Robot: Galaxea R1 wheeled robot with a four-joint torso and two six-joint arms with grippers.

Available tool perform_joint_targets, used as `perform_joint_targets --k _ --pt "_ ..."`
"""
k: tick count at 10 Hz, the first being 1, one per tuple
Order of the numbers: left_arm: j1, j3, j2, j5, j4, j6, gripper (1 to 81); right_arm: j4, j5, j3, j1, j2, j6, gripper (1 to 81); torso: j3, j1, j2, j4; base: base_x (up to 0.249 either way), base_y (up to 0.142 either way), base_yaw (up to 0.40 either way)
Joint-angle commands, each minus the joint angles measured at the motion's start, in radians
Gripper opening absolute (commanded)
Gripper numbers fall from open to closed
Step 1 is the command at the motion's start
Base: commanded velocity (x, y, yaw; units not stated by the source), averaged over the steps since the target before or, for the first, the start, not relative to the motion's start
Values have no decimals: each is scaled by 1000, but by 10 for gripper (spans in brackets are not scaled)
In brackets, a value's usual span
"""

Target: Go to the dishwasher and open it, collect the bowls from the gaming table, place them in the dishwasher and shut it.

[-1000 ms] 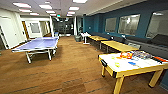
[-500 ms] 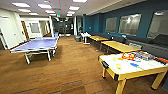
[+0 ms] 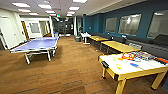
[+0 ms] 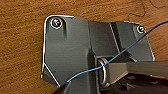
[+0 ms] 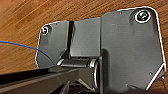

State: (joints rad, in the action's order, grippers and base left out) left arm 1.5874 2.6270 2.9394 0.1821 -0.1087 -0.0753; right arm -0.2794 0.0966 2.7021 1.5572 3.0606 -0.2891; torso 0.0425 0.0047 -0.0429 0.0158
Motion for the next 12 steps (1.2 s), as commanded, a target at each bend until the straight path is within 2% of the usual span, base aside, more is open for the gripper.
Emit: perform_joint_targets --k 1,6,12 --pt "-48 -2 -6 -43 -3 2 811 6 -43 -3 -42 6 -5 811 0 0 0 0 0 0 0" --pt "-50 -2 0 -47 -3 5 811 -1 -32 -10 -35 9 2 811 0 0 0 0 0 0 0" --pt "-50 -2 -3 -47 -2 2 811 -1 -32 -10 -32 9 2 811 0 0 0 0 0 0 -175"
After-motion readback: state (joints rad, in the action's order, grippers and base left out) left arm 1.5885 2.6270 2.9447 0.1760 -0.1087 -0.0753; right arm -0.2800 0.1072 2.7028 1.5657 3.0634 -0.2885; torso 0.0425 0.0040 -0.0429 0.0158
